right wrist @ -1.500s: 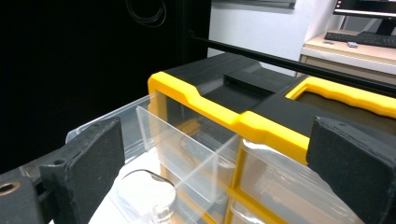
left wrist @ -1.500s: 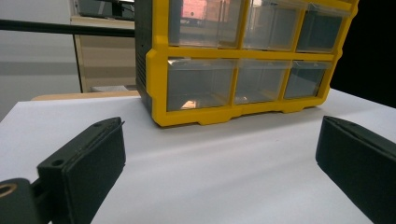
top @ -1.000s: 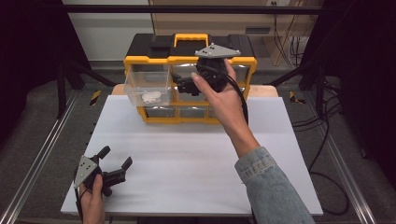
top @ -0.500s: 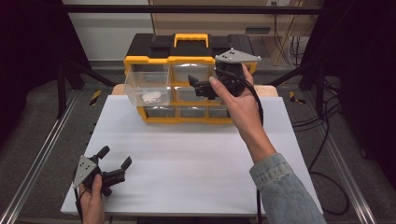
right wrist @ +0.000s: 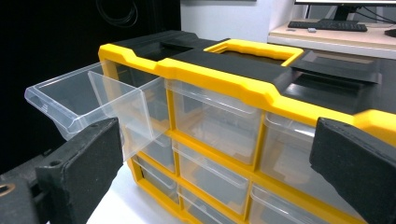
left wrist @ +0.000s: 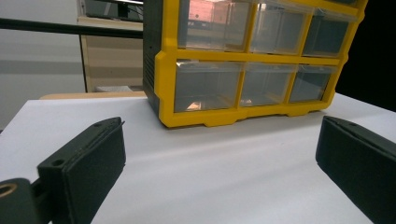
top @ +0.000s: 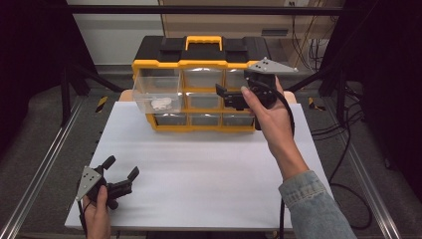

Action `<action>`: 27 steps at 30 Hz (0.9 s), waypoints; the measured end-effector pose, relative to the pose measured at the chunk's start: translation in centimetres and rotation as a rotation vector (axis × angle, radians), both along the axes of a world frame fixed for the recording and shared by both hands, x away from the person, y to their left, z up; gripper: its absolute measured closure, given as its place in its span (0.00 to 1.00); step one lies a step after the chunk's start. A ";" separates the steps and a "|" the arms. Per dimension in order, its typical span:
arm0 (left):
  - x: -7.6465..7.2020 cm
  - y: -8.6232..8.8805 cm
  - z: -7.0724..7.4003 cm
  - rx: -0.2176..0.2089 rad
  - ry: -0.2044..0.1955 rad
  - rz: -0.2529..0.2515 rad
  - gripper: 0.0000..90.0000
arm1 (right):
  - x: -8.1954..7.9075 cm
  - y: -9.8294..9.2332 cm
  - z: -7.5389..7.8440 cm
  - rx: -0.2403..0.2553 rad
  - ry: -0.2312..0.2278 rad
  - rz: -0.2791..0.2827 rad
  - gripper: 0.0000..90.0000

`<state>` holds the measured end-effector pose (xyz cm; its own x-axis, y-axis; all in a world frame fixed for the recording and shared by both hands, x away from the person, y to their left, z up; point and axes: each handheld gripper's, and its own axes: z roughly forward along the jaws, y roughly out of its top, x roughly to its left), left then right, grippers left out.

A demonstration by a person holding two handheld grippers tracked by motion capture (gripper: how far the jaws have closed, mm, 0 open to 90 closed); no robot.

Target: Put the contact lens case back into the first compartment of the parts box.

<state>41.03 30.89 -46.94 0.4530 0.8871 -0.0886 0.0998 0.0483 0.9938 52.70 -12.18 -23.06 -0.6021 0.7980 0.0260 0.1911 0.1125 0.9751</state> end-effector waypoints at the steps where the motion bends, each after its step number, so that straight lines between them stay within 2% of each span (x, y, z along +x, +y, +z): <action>1: 0.0 0.1 0.0 0.001 0.000 0.001 0.01 | -0.1 -0.2 -0.1 0.003 -0.002 -0.003 0.03; 11: 0.1 0.2 0.1 0.012 0.005 0.026 0.01 | -0.7 -2.4 -1.2 0.022 -0.032 -0.018 0.04; 18: 0.1 0.4 0.1 0.014 0.007 0.035 0.01 | -1.1 -4.1 -2.1 0.046 -0.036 -0.039 0.04; 27: -0.1 1.0 0.4 0.016 0.012 0.004 0.01 | -2.3 -6.5 -3.8 0.034 -0.073 -0.053 0.05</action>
<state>40.97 31.91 -46.55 0.4489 0.8901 -0.0792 0.1112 0.0323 0.9933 50.42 -18.67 -26.90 -0.5603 0.8282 0.0107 0.1240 0.0711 0.9897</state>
